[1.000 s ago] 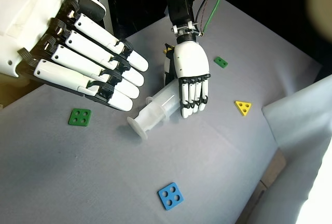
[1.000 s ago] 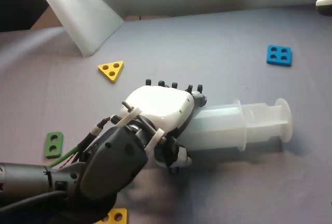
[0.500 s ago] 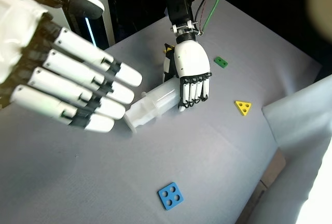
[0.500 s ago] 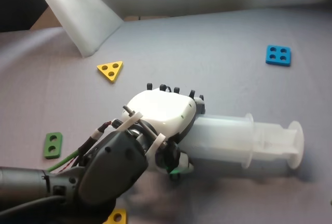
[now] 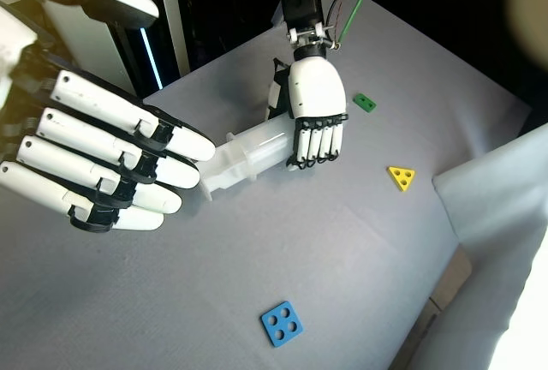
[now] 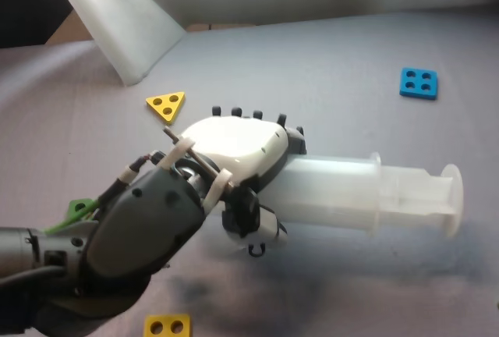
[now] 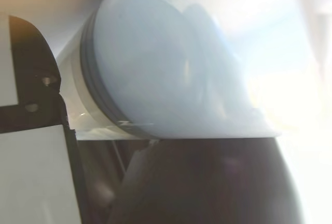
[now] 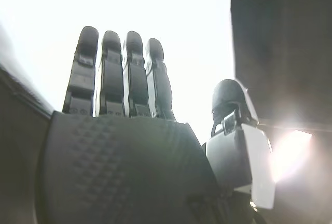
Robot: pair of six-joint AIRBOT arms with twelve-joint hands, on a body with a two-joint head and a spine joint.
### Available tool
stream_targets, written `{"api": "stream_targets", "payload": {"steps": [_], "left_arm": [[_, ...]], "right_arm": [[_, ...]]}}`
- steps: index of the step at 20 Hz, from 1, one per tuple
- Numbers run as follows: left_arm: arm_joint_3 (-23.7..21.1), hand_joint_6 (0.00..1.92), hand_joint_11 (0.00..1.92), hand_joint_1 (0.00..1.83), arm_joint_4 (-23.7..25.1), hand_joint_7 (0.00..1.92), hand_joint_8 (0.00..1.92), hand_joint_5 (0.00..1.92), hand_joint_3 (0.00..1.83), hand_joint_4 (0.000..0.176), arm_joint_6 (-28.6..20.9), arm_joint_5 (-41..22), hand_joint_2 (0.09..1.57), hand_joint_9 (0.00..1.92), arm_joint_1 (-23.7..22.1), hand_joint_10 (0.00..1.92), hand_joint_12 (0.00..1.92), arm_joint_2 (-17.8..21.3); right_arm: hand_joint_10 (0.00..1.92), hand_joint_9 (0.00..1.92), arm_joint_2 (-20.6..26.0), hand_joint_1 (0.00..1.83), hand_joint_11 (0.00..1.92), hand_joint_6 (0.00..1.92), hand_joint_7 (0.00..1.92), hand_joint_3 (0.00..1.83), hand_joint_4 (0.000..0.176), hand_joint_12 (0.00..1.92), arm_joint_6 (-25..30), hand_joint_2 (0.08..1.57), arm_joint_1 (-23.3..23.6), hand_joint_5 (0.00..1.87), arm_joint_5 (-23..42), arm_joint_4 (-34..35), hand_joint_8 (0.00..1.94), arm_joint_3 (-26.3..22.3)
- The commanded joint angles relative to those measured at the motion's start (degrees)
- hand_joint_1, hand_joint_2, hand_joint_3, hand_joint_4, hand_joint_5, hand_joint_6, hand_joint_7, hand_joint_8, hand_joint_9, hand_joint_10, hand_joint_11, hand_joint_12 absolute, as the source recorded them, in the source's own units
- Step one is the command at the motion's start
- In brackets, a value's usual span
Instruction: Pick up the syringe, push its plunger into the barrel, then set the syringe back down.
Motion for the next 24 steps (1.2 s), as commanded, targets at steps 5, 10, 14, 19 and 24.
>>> {"api": "stream_targets", "payload": {"steps": [5, 10, 14, 19, 24], "left_arm": [[-1.3, 1.22, 0.40, 1.32, 1.9, 0.64, 1.63, 0.74, 0.00, 0.000, 0.9, -3.0, 1.27, 0.57, -3.6, 1.65, 1.50, 3.0], [-2.0, 1.14, 0.41, 1.33, -0.4, 0.66, 1.59, 0.76, 0.00, 0.000, 1.9, -1.3, 1.26, 0.59, -6.8, 1.66, 1.54, 5.4], [-3.1, 1.21, 0.37, 1.32, -0.4, 0.62, 1.62, 0.73, 0.00, 0.000, 1.8, -0.7, 1.28, 0.57, -8.2, 1.70, 1.57, 6.2], [-3.8, 1.35, 0.39, 1.32, -0.3, 0.63, 1.61, 0.68, 0.00, 0.000, 0.8, 0.5, 1.28, 0.59, -9.2, 1.65, 1.54, 6.9], [-3.8, 1.27, 0.41, 1.33, -0.4, 0.71, 1.51, 0.68, 0.00, 0.000, 0.6, 0.6, 1.26, 0.62, -9.8, 1.65, 1.58, 6.9]], "right_arm": [[0.00, 0.18, 0.3, 0.00, 0.00, 0.00, 0.27, 0.00, 0.000, 0.39, 12.4, 1.27, -0.8, 0.29, -7.1, 0.4, 0.00, 0.0], [0.00, 0.19, 1.1, 0.00, 0.00, 0.00, 0.28, 0.00, 0.000, 0.48, 25.0, 1.28, -4.1, 0.31, -8.2, 0.4, 0.00, -0.4], [0.01, 0.22, 1.2, 0.00, 0.00, 0.00, 0.28, 0.00, 0.000, 0.50, 32.1, 1.27, -7.7, 0.31, -6.8, 3.3, 0.00, -1.7], [0.00, 0.20, -0.7, 0.00, 0.00, 0.00, 0.28, 0.00, 0.000, 0.44, 32.1, 1.27, -11.4, 0.32, -4.0, 11.2, 0.00, -2.4], [0.00, 0.20, -1.9, 0.00, 0.00, 0.00, 0.28, 0.00, 0.000, 0.41, 32.1, 1.26, -12.9, 0.31, -4.0, 14.0, 0.00, -3.3]]}}
